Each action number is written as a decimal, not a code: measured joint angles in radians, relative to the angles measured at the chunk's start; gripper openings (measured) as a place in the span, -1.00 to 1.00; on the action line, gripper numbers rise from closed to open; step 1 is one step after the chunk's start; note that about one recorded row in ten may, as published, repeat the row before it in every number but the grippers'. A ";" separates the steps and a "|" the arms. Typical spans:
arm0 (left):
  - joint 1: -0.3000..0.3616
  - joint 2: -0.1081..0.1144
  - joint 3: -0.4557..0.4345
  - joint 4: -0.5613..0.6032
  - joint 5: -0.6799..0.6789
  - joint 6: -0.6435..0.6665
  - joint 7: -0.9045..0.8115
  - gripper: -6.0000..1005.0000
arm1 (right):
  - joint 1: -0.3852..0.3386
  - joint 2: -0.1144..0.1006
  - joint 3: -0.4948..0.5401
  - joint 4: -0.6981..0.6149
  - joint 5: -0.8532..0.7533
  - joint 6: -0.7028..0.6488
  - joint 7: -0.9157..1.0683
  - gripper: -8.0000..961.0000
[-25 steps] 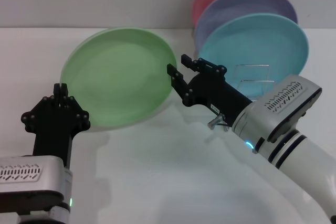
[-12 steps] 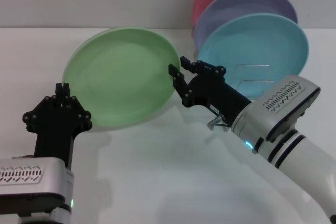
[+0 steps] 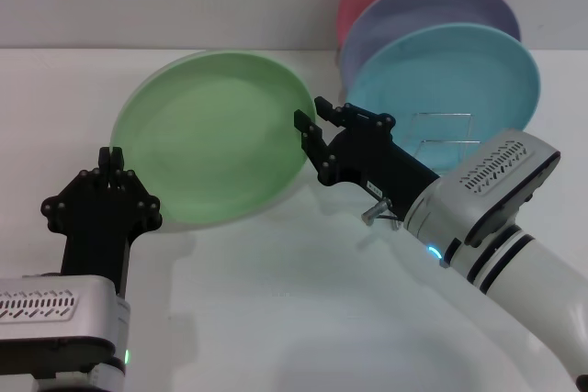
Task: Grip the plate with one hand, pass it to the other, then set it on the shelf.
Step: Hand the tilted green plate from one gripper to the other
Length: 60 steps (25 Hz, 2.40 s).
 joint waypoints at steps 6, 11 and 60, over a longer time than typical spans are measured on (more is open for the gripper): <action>-0.002 0.000 0.000 -0.003 -0.006 -0.002 0.000 -0.92 | 0.002 0.000 0.000 0.003 0.000 0.000 0.000 -0.54; -0.002 0.000 0.000 -0.004 -0.007 -0.002 0.003 -0.92 | 0.002 0.000 0.000 0.002 0.000 0.000 -0.001 -0.57; -0.005 0.000 0.000 -0.007 0.001 -0.023 0.027 -0.91 | 0.008 -0.002 0.002 -0.002 -0.001 0.026 -0.001 -0.76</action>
